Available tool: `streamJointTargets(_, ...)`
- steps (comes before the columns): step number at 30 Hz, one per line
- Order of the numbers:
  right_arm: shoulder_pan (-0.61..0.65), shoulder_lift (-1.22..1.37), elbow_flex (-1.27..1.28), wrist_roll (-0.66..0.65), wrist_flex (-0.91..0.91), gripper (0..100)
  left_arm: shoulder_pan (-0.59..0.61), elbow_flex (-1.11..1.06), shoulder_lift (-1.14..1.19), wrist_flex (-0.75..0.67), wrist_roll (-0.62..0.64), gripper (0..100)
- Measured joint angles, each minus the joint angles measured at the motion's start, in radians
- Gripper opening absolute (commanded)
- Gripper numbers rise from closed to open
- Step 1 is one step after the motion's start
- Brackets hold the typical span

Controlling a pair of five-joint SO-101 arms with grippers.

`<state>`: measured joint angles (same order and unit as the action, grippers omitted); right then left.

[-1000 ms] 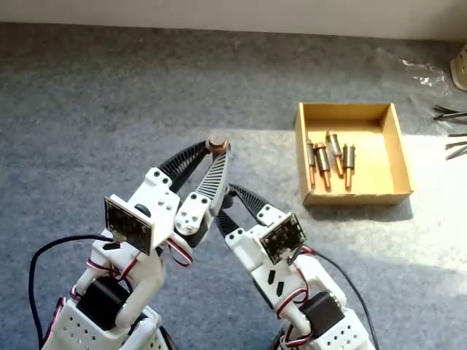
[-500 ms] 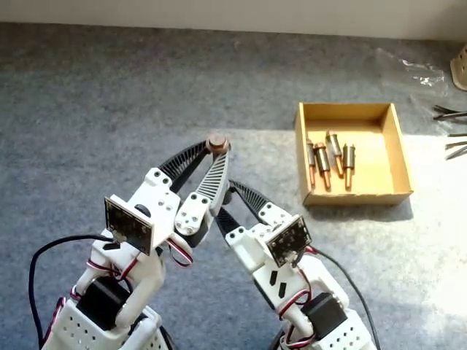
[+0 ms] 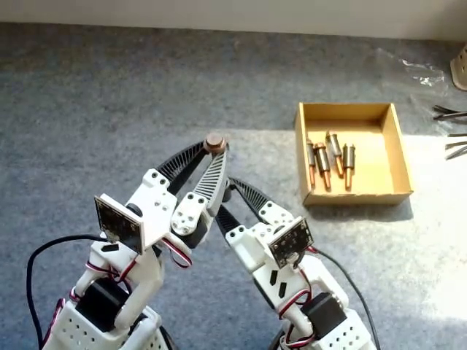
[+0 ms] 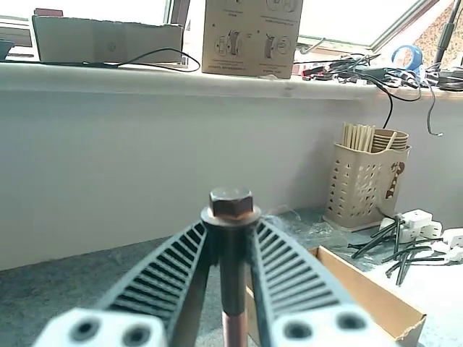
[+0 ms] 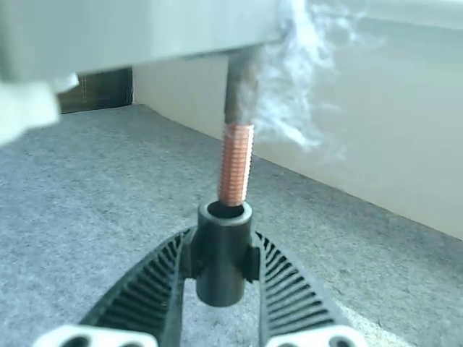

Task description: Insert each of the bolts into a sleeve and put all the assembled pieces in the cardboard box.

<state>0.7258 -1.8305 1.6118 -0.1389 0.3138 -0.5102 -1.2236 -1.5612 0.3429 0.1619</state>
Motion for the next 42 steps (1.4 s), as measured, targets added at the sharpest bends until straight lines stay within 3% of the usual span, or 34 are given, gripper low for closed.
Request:
streamJointTargets(23, -0.040, 0.002, 0.002, 0.006, 0.000, 0.5, -0.072, 0.002, -0.005, 0.083, 0.002, 0)
streamJointTargets(31, -0.040, 0.002, -0.060, 0.068, 0.123, 0.5, -0.077, 0.002, -0.005, 0.091, 0.005, 0)
streamJointTargets(42, -0.040, 0.002, -0.066, 0.072, 0.130, 0.5, -0.078, 0.002, -0.006, 0.086, 0.006, 0)
